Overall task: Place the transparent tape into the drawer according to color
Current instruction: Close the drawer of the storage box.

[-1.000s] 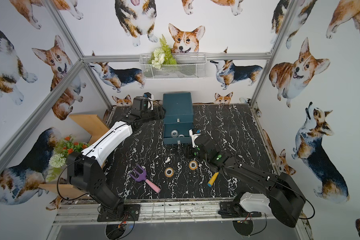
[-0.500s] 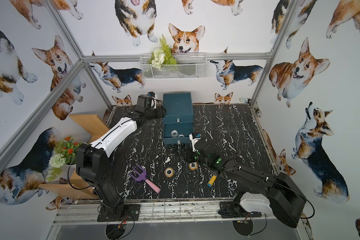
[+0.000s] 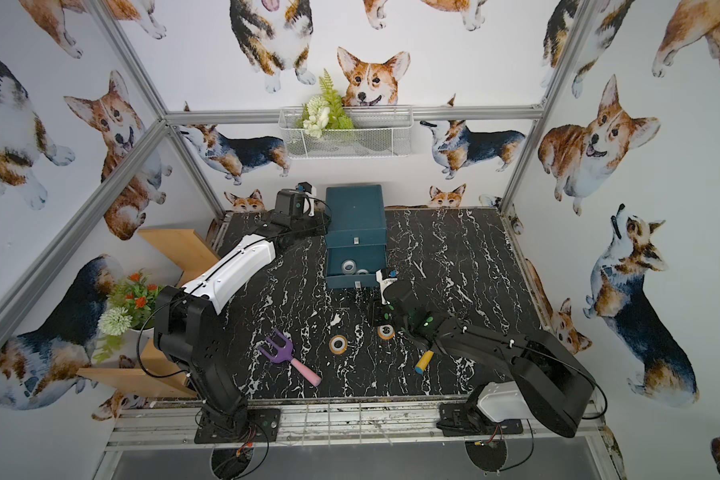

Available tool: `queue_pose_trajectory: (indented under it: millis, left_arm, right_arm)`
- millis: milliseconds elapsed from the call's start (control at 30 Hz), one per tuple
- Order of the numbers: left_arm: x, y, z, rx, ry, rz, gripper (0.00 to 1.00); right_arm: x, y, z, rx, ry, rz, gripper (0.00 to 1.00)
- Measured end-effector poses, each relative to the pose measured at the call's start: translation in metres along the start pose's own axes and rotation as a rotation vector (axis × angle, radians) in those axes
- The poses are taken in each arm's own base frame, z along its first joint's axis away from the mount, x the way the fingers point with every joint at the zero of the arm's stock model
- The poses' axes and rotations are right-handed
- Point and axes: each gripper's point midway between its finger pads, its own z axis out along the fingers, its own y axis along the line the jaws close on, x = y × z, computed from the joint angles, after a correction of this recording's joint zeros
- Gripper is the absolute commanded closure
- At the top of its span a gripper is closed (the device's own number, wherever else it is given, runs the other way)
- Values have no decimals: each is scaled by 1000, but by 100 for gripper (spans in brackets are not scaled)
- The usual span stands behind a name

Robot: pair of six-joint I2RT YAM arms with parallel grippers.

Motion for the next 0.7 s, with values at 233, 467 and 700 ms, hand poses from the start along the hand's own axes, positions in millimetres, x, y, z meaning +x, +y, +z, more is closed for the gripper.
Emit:
queue_pose_trajectory:
  millis: [233,467,700]
  left_arm:
    - [-5,3,4,-12,-24,14,80]
    - [-5,3,6,-11,-25,20,80]
    - [-4,2,5,-5,-38,21,80]
  right_arm:
    - [-30,-8,37,29,-42,10,60]
    - [-50,-7,67,30,-71,13,61]
    - [-74,-25,67,86,-162,32,61]
